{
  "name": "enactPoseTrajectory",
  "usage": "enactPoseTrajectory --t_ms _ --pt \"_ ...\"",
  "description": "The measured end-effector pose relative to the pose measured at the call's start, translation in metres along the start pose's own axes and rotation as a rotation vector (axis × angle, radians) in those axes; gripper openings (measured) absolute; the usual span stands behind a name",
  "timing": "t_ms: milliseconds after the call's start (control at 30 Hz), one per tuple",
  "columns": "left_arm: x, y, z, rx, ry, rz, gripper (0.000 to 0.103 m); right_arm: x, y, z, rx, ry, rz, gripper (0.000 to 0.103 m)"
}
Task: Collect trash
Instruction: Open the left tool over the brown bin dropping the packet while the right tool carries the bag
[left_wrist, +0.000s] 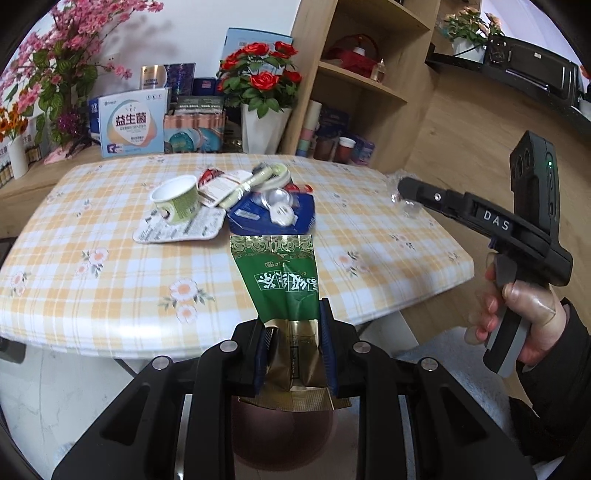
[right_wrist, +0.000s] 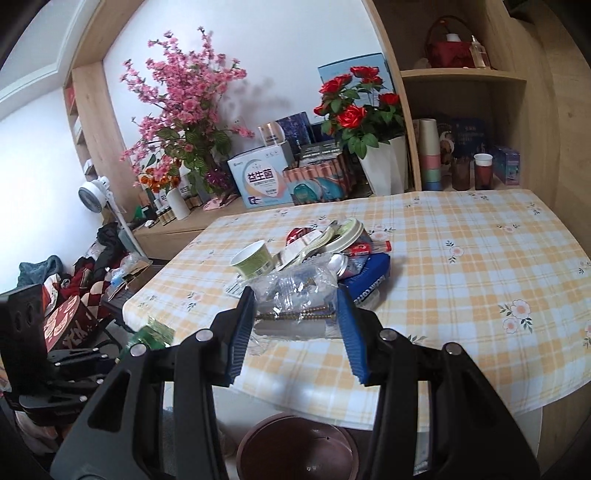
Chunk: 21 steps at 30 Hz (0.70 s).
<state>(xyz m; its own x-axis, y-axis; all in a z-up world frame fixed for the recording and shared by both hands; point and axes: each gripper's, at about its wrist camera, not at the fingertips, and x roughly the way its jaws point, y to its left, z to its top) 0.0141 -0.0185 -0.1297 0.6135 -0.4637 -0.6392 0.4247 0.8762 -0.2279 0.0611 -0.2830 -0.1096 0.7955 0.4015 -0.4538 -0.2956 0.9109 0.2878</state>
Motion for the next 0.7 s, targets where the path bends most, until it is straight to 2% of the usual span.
enactPoseTrajectory --t_ms 233,333,367,400,500,533,600,700 --pt "0.000 -0.017 -0.016 0.042 0.055 -0.037 0.025 -0.021 0.015 0.003 -0.017 -0.025 0.028 0.046" --pt "0.005 -0.022 -0.021 0.059 0.078 -0.050 0.030 -0.027 0.018 0.003 -0.028 -0.031 0.030 0.046" --pt "0.007 -0.023 -0.023 0.060 0.088 -0.064 0.039 -0.028 0.019 0.003 -0.030 -0.031 0.031 0.046" --pt "0.010 -0.023 -0.025 0.063 0.097 -0.084 0.054 -0.029 0.019 0.002 -0.031 -0.030 0.032 0.046" --pt "0.008 -0.019 -0.026 0.057 0.068 -0.042 0.076 -0.031 0.021 0.000 -0.038 -0.020 0.030 0.046" --pt "0.006 -0.015 -0.024 0.048 0.055 -0.024 0.079 -0.032 0.021 -0.001 -0.043 -0.017 0.027 0.046" --pt "-0.003 -0.006 -0.018 0.011 0.009 0.010 0.092 -0.032 0.022 -0.002 -0.057 -0.013 0.021 0.046" --pt "-0.023 0.011 -0.009 -0.047 -0.082 0.094 0.097 -0.033 0.023 -0.006 -0.061 -0.001 0.023 0.046"
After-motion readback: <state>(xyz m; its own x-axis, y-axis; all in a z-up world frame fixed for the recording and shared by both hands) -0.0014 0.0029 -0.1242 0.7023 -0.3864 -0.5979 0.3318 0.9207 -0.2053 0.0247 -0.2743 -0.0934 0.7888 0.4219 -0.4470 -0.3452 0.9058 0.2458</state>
